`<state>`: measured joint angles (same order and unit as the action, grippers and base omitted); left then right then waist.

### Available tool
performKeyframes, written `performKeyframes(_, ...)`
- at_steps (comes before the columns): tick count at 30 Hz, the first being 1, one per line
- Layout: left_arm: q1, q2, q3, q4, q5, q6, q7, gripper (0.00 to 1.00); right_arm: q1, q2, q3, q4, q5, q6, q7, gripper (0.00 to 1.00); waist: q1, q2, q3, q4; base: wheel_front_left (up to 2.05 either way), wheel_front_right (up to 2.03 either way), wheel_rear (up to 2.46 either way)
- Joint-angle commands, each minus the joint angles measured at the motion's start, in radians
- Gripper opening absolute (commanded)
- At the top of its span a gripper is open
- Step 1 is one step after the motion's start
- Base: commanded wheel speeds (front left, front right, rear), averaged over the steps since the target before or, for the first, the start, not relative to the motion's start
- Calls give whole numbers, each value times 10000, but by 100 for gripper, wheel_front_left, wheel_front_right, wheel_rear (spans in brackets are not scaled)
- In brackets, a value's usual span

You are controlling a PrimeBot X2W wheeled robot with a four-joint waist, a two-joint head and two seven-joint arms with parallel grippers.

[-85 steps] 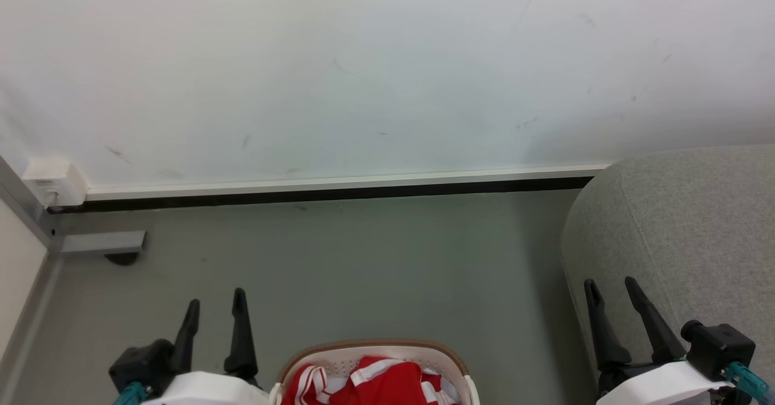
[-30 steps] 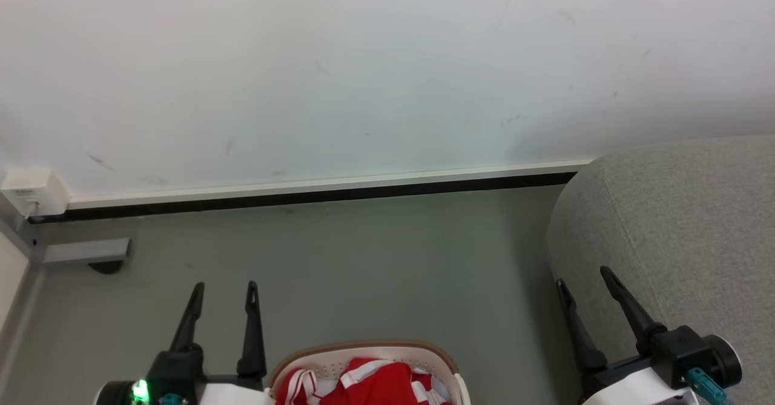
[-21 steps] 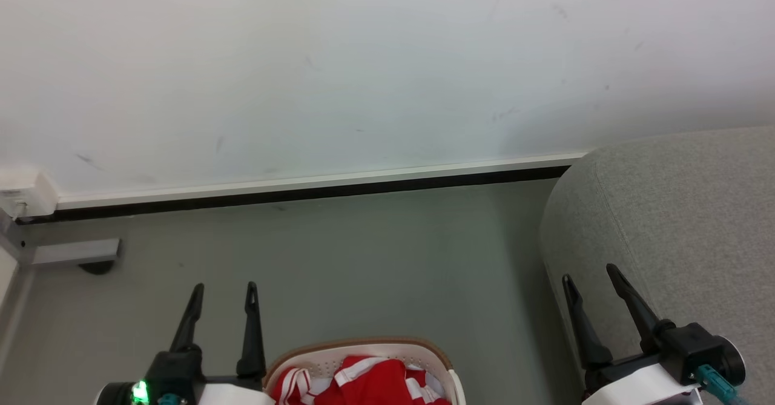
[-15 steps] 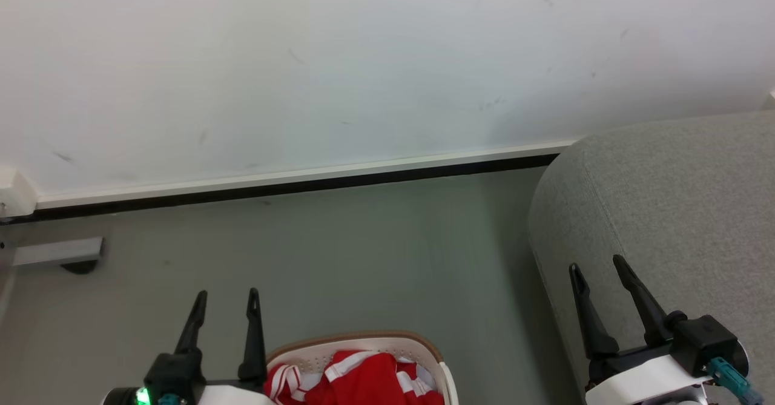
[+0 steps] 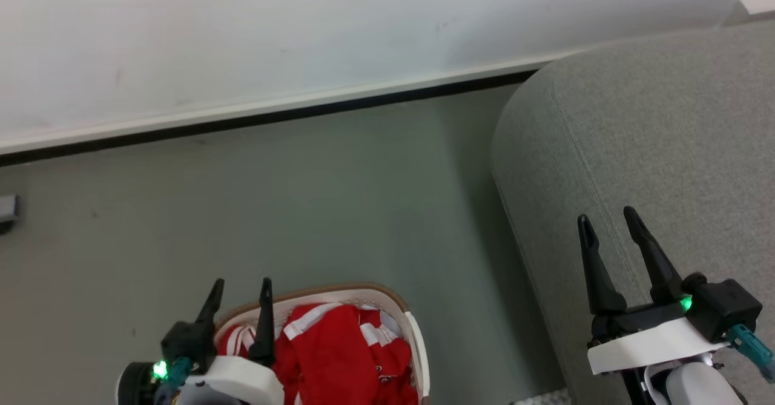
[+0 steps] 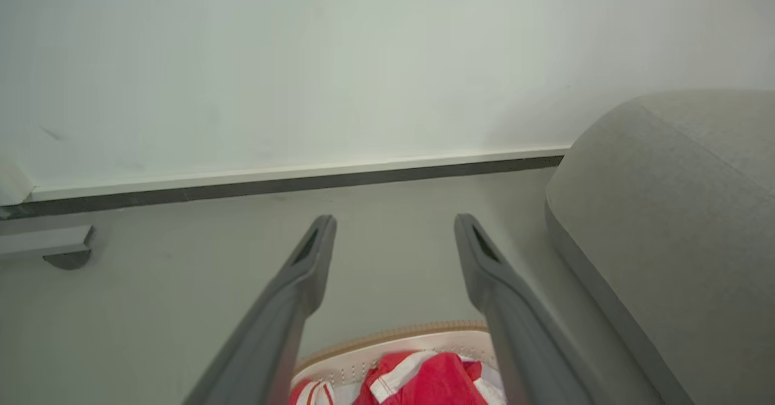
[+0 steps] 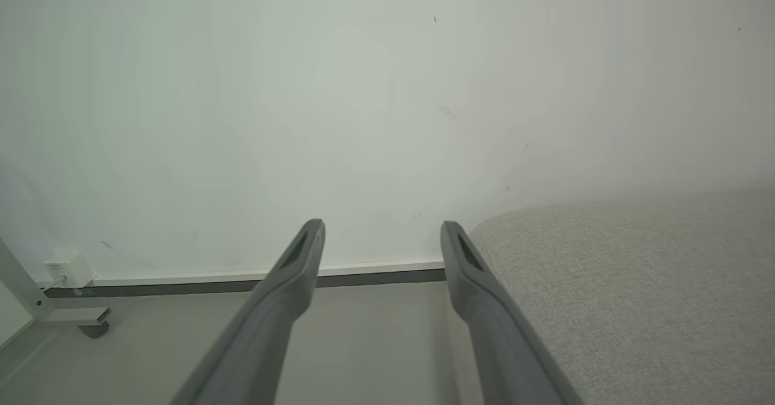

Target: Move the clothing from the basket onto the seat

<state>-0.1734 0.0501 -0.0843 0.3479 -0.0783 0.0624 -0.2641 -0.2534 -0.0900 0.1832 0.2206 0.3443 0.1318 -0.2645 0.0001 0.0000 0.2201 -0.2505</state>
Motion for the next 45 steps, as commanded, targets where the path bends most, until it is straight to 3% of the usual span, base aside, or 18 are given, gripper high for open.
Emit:
performKeyframes(1, -243, 98, -20, 221, -2, -64, -9, 100, -191, 35, -32, -84, 58, -21, 2, 100, -1, 0, 598, -382, 0, 0, 0)
performKeyframes(8, -1783, 243, -148, 3265, -169, -707, 90, 100, -845, 155, -77, -479, 304, -21, 1, 100, -1, 0, 1866, -896, 0, 0, 0)
performKeyframes(21, -3978, 1021, -47, 7773, -509, -1224, 1267, 100, -1709, 385, -110, -919, 726, -21, 3, 100, -1, 0, 3788, -2005, 0, 0, 0)
performKeyframes(30, -4991, 1597, -253, 8957, -565, -1598, 2394, 100, -2134, 406, 229, -1220, 1283, -21, 3, 100, -1, 0, 5098, -2760, 0, 0, 0)
performKeyframes(37, -5424, 1785, -771, 9128, -471, -1862, 2821, 100, -2209, 403, 336, -1160, 1616, -21, 1, 100, -1, 0, 5565, -2785, 0, 0, 0)
performKeyframes(38, -5436, 1787, -808, 9143, -503, -1880, 2758, 98, -2217, 405, 360, -1150, 1613, -21, 3, 100, -1, 0, 5580, -2777, 0, 0, 0)
performKeyframes(39, -5448, 1790, -873, 9145, -498, -1894, 2662, 82, -2240, 405, 376, -1133, 1599, -21, 3, 100, -1, 0, 5582, -2765, 0, 0, 0)
performKeyframes(40, -5470, 1766, -925, 9139, -487, -1903, 2579, 15, -2280, 403, 381, -1118, 1572, -21, 3, 100, -1, 0, 5571, -2731, 0, 0, 0)
performKeyframes(41, -5484, 1713, -978, 9141, -503, -1908, 2468, 0, -2325, 402, 366, -1107, 1552, -21, 3, 100, -1, 0, 5543, -2676, 0, 0, 0)
performKeyframes(45, -5333, 1447, -1153, 9169, -558, -1920, 1971, 0, -2411, 392, 353, -1005, 1275, -21, 1, 100, -1, 0, 5097, -2299, 0, 0, 0)
